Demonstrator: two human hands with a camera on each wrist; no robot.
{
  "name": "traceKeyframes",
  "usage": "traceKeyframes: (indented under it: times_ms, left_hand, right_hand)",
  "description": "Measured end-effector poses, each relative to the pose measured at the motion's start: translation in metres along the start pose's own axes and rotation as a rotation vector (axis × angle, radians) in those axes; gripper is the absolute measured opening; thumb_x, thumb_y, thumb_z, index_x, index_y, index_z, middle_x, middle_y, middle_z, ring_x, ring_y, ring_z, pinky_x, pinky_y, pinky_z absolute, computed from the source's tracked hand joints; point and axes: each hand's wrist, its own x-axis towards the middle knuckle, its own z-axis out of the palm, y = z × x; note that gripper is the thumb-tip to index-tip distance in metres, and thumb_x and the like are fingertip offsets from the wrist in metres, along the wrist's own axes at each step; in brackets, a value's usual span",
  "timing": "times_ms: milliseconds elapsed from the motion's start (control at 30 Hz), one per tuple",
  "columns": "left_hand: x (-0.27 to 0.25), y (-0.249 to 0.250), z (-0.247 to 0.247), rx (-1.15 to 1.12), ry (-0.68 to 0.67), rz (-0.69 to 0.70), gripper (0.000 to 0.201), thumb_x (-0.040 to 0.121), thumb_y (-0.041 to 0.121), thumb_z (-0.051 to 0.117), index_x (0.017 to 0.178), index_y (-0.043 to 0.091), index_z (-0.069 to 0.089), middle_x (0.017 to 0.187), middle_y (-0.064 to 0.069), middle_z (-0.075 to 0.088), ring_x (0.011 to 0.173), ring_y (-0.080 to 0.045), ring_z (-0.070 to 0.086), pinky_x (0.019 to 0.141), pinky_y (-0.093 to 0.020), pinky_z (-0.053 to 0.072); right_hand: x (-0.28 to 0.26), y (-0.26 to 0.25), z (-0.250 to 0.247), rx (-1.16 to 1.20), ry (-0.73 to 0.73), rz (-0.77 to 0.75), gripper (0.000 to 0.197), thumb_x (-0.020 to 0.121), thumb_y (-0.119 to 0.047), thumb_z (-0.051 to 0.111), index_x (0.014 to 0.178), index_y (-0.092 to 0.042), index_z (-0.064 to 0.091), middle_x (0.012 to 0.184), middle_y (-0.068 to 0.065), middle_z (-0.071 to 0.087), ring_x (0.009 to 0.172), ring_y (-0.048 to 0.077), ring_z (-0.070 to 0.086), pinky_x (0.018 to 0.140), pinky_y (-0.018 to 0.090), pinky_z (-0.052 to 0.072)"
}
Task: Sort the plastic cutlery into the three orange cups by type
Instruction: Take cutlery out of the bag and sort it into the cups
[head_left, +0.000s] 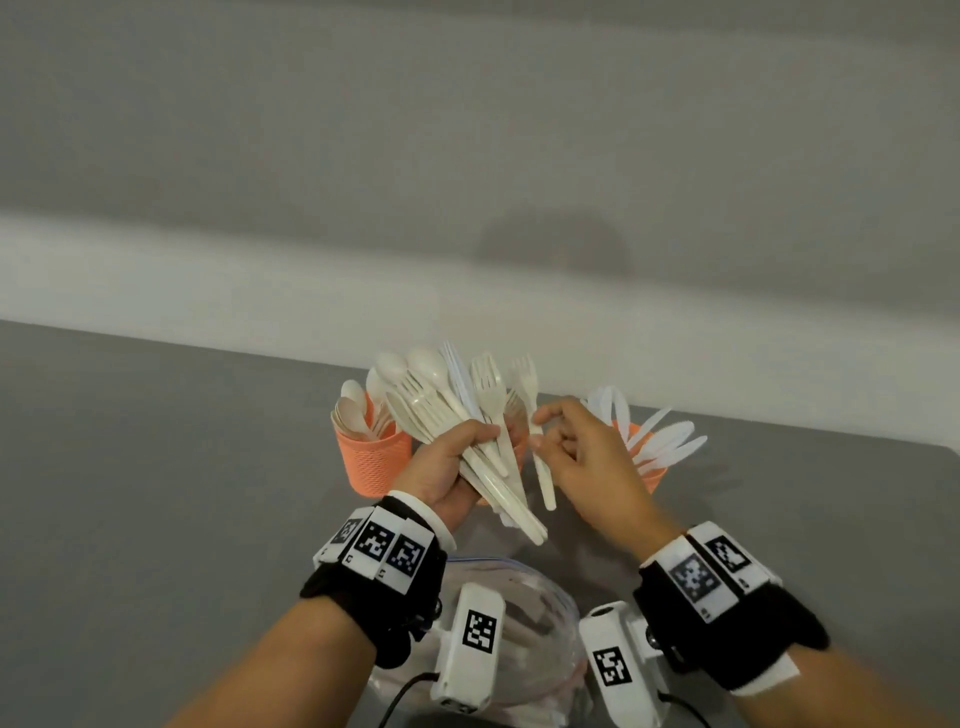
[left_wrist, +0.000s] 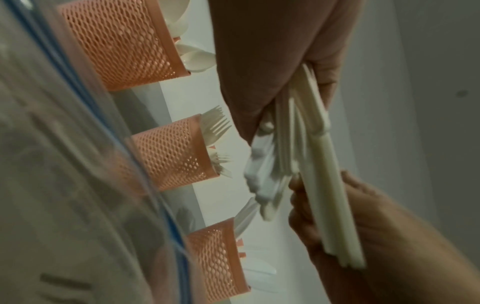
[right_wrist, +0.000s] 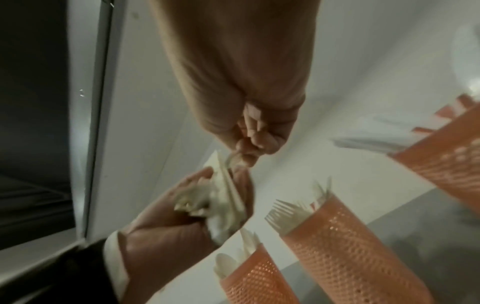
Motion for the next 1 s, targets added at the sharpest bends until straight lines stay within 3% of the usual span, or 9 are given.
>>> traceKeyframes:
  times_ms: [100, 200, 300, 400, 500, 633, 800, 900, 1000]
  left_hand:
    - [0.000, -0.002, 0.003, 0.042, -0.007, -0.002, 0.041, 0.069, 0.007, 0.063, 0.109, 0.003, 0.060, 0.098, -0.015, 0.065, 0.087, -0.026, 0.065, 0.083, -0.043, 0.053]
    - [-0.002, -0.003, 0.004, 0.062, 0.012, 0.012, 0.039, 0.072, 0.009, 0.063, 0.111, 0.002, 0.060, 0.102, -0.018, 0.064, 0.092, -0.030, 0.063, 0.095, -0.050, 0.045]
    - [-0.003, -0.002, 0.002, 0.081, 0.067, 0.033, 0.033, 0.078, 0.011, 0.061, 0.109, 0.002, 0.058, 0.095, -0.019, 0.061, 0.080, -0.029, 0.064, 0.077, -0.043, 0.053]
    - [-0.002, -0.001, 0.003, 0.077, 0.101, 0.070, 0.042, 0.076, 0.009, 0.064, 0.114, -0.006, 0.057, 0.109, -0.028, 0.063, 0.093, -0.037, 0.065, 0.087, -0.049, 0.050]
    - [-0.003, -0.003, 0.008, 0.114, 0.067, 0.149, 0.032, 0.082, -0.001, 0.058, 0.114, -0.006, 0.060, 0.100, -0.021, 0.067, 0.082, -0.026, 0.070, 0.076, -0.039, 0.058]
    - [-0.003, -0.005, 0.012, 0.089, -0.027, 0.154, 0.032, 0.085, -0.004, 0.052, 0.117, -0.005, 0.059, 0.093, -0.013, 0.070, 0.077, -0.018, 0.071, 0.064, -0.028, 0.057]
    - [-0.005, -0.002, 0.006, 0.106, -0.036, 0.087, 0.046, 0.079, -0.003, 0.051, 0.124, -0.003, 0.053, 0.105, -0.019, 0.064, 0.085, -0.026, 0.067, 0.078, -0.039, 0.057]
    - [-0.004, -0.003, 0.006, 0.078, -0.047, 0.086, 0.046, 0.081, -0.005, 0.048, 0.127, -0.001, 0.052, 0.118, -0.021, 0.061, 0.100, -0.030, 0.065, 0.088, -0.042, 0.053]
    - [-0.004, -0.003, 0.011, 0.101, -0.102, 0.132, 0.044, 0.081, -0.011, 0.047, 0.123, 0.000, 0.056, 0.122, -0.015, 0.063, 0.112, -0.025, 0.062, 0.095, -0.035, 0.050]
  right_hand:
    - [0.001, -0.002, 0.011, -0.067, -0.055, -0.011, 0.014, 0.092, -0.008, 0.049, 0.105, -0.013, 0.052, 0.068, 0.006, 0.054, 0.061, 0.015, 0.049, 0.063, 0.026, 0.041]
    - [0.000, -0.003, 0.015, -0.151, -0.138, -0.046, 0.019, 0.094, -0.008, 0.045, 0.111, -0.012, 0.052, 0.073, -0.009, 0.057, 0.061, -0.001, 0.053, 0.059, 0.012, 0.042]
    - [0.002, -0.005, 0.015, -0.145, -0.139, -0.068, 0.019, 0.091, -0.003, 0.047, 0.101, -0.010, 0.062, 0.085, -0.004, 0.054, 0.061, 0.002, 0.056, 0.057, 0.013, 0.046]
    - [0.004, -0.013, 0.012, -0.112, 0.046, -0.137, 0.012, 0.089, -0.005, 0.051, 0.091, -0.011, 0.061, 0.090, 0.001, 0.054, 0.072, 0.015, 0.056, 0.065, 0.020, 0.046]
    - [0.009, -0.027, 0.012, -0.107, 0.110, -0.229, 0.011, 0.089, -0.010, 0.054, 0.098, -0.010, 0.061, 0.094, 0.001, 0.057, 0.076, 0.007, 0.053, 0.067, 0.011, 0.043]
    - [0.018, -0.031, 0.018, -0.210, 0.098, -0.182, 0.022, 0.090, -0.013, 0.054, 0.112, -0.011, 0.056, 0.104, 0.001, 0.056, 0.077, 0.003, 0.049, 0.067, 0.003, 0.041]
    - [0.019, -0.027, 0.017, -0.056, 0.095, -0.115, 0.021, 0.091, -0.008, 0.050, 0.110, -0.010, 0.057, 0.099, 0.005, 0.059, 0.080, 0.008, 0.052, 0.070, 0.014, 0.045]
    - [0.017, -0.024, 0.016, 0.026, 0.092, -0.112, 0.020, 0.089, -0.006, 0.053, 0.106, -0.011, 0.062, 0.097, 0.002, 0.061, 0.079, 0.003, 0.053, 0.069, 0.007, 0.043]
    - [0.015, -0.022, 0.018, 0.003, 0.119, -0.151, 0.017, 0.085, -0.011, 0.062, 0.102, -0.012, 0.065, 0.095, 0.001, 0.060, 0.082, 0.002, 0.054, 0.071, 0.003, 0.041]
